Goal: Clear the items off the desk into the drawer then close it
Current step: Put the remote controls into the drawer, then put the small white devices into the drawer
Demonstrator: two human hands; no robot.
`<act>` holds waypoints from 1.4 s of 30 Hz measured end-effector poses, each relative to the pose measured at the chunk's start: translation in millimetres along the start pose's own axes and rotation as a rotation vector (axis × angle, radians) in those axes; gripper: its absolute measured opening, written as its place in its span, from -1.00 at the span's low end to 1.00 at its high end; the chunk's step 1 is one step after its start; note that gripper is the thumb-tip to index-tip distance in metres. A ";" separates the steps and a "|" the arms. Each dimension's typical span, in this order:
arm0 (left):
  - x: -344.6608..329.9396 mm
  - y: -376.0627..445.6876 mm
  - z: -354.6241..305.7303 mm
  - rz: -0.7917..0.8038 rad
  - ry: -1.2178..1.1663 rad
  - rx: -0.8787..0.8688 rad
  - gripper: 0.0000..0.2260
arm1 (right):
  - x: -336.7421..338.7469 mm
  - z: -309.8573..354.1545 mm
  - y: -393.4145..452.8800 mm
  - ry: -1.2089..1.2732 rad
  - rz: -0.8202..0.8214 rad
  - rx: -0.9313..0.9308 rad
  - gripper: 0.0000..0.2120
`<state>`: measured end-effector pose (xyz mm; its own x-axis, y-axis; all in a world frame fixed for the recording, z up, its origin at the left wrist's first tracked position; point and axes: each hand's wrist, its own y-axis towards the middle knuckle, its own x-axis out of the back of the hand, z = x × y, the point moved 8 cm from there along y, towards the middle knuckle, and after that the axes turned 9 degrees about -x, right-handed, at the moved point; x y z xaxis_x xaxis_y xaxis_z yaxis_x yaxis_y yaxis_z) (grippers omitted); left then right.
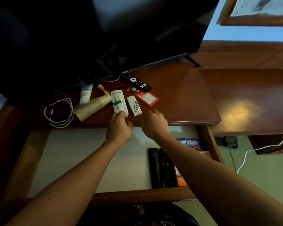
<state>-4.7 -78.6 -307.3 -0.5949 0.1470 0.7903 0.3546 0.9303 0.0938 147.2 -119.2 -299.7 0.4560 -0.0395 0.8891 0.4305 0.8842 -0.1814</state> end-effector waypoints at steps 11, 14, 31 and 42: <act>-5.1 68.3 20.5 0.070 0.306 0.163 -0.63 | -21.1 46.4 69.1 -0.093 0.060 0.120 -0.61; -10.1 75.4 24.8 0.097 0.304 0.187 -0.64 | -31.5 44.7 75.1 -0.135 0.109 0.133 -0.62; -13.7 90.0 28.7 0.199 0.294 0.356 -0.09 | -20.9 23.8 59.2 -0.047 0.109 0.036 -0.40; -2.8 76.1 31.3 0.223 0.243 0.288 -0.24 | -14.2 18.7 33.6 -0.014 0.080 -0.105 -0.32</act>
<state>1.3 2.3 -321.4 -0.3275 0.3032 0.8949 0.2190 0.9457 -0.2403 140.7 -80.2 -310.5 0.4818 0.0366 0.8755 0.4727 0.8304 -0.2948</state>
